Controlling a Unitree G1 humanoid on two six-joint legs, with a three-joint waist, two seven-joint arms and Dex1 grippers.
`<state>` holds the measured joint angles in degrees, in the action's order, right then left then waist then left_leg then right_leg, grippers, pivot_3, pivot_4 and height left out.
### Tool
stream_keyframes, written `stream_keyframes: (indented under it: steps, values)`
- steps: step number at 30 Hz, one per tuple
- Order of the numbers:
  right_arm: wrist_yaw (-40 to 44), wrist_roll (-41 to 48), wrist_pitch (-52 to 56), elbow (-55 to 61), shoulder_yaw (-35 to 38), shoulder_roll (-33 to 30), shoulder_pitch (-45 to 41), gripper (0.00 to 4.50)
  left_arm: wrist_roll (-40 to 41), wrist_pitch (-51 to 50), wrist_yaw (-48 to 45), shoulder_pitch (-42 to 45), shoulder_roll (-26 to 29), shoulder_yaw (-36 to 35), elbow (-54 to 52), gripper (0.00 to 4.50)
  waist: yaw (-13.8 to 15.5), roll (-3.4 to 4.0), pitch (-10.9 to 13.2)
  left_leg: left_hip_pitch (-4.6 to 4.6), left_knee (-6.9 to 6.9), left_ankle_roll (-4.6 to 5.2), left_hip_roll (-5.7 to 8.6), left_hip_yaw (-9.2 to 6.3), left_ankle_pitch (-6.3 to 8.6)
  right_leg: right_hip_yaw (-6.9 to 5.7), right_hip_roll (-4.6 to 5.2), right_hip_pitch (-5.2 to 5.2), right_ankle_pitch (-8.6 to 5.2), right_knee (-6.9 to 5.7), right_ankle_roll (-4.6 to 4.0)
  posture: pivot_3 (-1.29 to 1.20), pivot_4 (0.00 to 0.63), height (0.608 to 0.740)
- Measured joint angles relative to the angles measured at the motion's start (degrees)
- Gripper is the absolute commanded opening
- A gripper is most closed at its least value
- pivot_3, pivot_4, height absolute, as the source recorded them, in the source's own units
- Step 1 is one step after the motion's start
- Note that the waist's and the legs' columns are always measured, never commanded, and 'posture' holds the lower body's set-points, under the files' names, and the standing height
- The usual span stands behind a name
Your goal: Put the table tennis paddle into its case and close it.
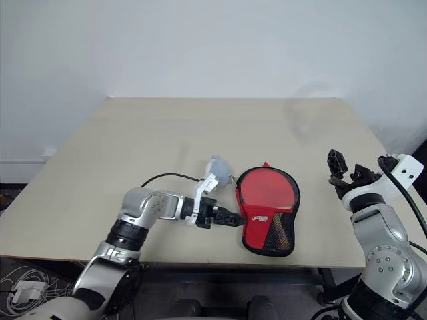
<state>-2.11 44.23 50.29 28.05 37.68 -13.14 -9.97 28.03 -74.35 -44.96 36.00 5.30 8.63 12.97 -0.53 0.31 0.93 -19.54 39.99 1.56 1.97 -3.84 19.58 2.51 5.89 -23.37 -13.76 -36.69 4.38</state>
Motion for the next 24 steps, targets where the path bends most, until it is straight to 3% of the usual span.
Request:
stream_keyframes:
  steps: [5, 11, 24]
  values:
    - [-0.4, -0.6, -1.5, -1.0, -1.2, -1.5, 0.7, 4.49, 1.5, -3.6, 4.6, 4.8, -7.0, -5.7, 9.0, 4.5, 0.0, -0.02, 0.0, 0.0, -0.01, 0.0, 0.0, 0.01, 0.0, 0.0, 0.0, 0.0, 0.0, 0.01, 0.0, 0.0, 0.0, 0.716]
    - [-1.5, -1.1, -2.5, -1.6, -1.6, -1.6, 2.5, 4.49, 2.4, -6.3, 4.3, 5.8, -8.1, -6.4, 12.6, 4.5, 0.4, -0.02, 0.0, -0.01, 0.0, 0.0, 0.03, 0.02, 0.0, 0.03, 0.03, 0.0, 0.0, 0.02, 0.0, 0.0, 0.0, 0.716]
    - [-3.1, -0.9, -3.4, -1.5, -2.0, -1.6, 4.5, 4.49, 4.2, -15.9, 4.7, 8.0, -1.9, -4.7, 12.8, 4.5, 0.5, -0.02, 0.0, 0.0, -0.01, -0.02, 0.02, 0.01, 0.0, 0.04, 0.02, -0.03, 0.0, 0.0, 0.0, 0.0, 0.0, 0.716]
